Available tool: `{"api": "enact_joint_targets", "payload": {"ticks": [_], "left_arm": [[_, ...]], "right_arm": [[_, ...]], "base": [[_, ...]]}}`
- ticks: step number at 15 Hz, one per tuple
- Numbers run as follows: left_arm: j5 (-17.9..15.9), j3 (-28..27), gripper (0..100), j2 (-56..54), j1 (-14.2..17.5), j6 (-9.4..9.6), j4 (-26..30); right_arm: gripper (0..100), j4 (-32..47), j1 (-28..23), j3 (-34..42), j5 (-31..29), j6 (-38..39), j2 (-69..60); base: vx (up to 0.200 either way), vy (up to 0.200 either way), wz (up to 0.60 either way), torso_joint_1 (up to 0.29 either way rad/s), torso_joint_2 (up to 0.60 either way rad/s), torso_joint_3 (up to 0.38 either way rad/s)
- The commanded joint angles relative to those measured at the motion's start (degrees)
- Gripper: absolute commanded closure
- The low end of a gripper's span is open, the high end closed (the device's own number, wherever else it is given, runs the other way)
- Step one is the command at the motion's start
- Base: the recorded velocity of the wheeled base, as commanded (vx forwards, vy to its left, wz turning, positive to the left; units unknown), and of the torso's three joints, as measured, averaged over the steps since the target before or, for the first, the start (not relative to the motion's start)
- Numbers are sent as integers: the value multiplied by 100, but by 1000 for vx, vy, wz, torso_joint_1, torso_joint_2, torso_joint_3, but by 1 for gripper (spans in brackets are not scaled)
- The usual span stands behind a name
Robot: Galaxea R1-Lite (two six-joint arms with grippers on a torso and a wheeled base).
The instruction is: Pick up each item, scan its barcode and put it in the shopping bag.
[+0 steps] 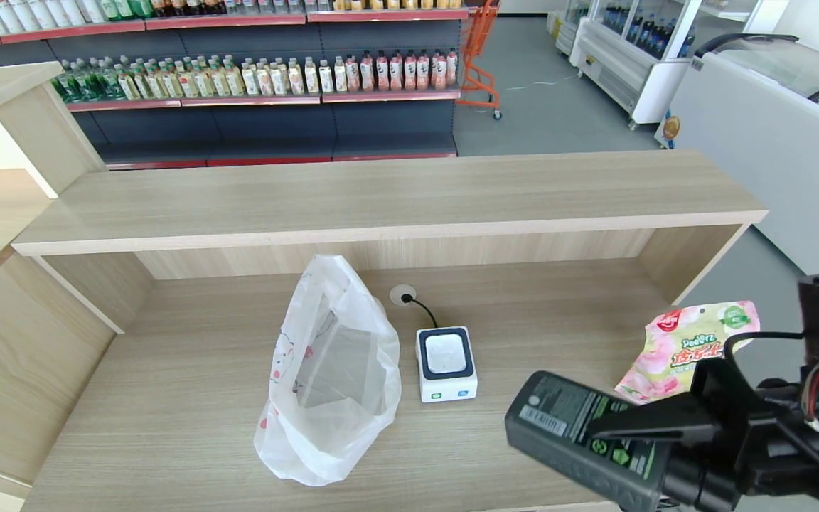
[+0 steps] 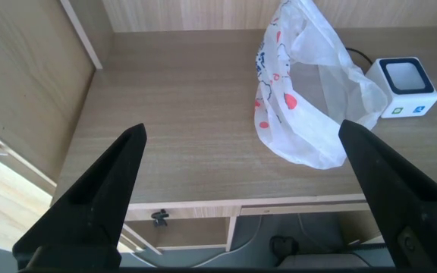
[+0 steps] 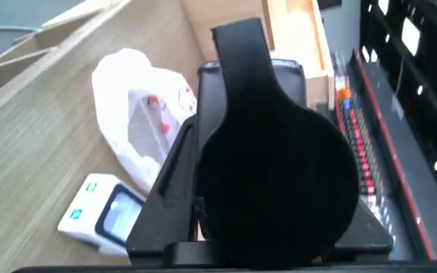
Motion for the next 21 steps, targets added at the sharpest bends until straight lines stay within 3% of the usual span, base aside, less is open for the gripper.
{"api": "enact_joint_targets", "payload": {"ticks": [1,3,5,6,8,9,11,15,21], "left_arm": [[0,1,0,-2,0,-2,-1],[0,1,0,-2,0,-2,-1],[0,1,0,-2,0,-2,-1],[0,1,0,-2,0,-2,-1],[0,1,0,-2,0,-2,-1],[0,1,0,-2,0,-2,-1],[0,1,0,-2,0,-2,-1],[0,1,0,-2,0,-2,-1],[0,1,0,-2,0,-2,-1]], "right_arm": [[100,1,-1380,12,-424,1999,-703],[100,80,-1388,135,-468,3255,-624],[100,124,-1353,3,-749,5532,-378],[100,133,-1204,-199,-1312,6824,-167],[100,89,-826,-507,-1786,9012,237],[100,63,-712,-946,-2111,10673,765],[100,63,-474,-1509,-2815,11992,1679],[100,45,53,-2221,-3527,13503,2839],[100,45,475,-2801,-4107,13732,3595]], "base": [[0,0,0,0,0,0],[0,0,0,0,0,0],[0,0,0,0,0,0],[0,0,0,0,0,0],[0,0,0,0,0,0],[0,0,0,0,0,0],[0,0,0,0,0,0],[0,0,0,0,0,0],[0,0,0,0,0,0]]}}
